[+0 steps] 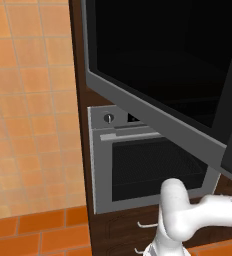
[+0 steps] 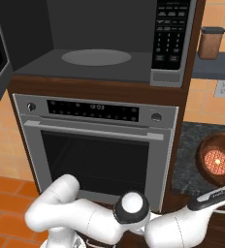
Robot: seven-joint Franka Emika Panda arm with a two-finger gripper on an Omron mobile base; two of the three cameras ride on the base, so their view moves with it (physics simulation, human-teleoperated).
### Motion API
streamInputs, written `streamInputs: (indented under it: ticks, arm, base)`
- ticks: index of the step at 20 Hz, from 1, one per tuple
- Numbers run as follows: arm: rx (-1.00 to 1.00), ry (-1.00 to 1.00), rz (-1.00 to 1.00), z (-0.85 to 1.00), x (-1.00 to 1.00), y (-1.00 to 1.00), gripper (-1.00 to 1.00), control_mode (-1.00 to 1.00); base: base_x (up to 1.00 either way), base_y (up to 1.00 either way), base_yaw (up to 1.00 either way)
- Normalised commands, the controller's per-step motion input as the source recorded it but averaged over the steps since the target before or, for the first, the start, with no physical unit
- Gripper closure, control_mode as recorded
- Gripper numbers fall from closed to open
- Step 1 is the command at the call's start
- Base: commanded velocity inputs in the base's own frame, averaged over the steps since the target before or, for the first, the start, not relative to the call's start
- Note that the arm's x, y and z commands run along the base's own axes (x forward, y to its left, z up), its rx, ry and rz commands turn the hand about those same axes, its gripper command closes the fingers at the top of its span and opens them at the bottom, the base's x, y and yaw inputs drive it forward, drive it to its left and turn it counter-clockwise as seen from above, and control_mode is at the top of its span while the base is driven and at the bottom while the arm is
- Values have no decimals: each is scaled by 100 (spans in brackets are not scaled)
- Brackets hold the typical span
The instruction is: Open the microwave, place the bowl with waffle inside the microwave, then close the microwave door and turn it on.
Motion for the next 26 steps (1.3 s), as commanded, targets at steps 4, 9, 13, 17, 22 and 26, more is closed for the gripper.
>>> streamInputs:
  ticks: [4, 9, 13, 17, 22, 26]
  arm:
    - [-42, -25, 50, 98, -78, 0, 100, -100]
    - [-29, -12, 39, 89, -98, 34, 100, -100]
    - [-17, -3, 31, 76, -100, 73, 100, -100]
    - [-15, 0, 31, 42, -85, 100, 100, -100]
    - [-3, 0, 22, 87, -47, 100, 100, -100]
    - [0, 8, 9, 100, 0, 100, 100, -100]
  base:
    - [0, 0, 0]
    - [0, 0, 0]
    - [0, 0, 0]
    - [0, 0, 0]
    - [0, 0, 0]
    - [0, 0, 0]
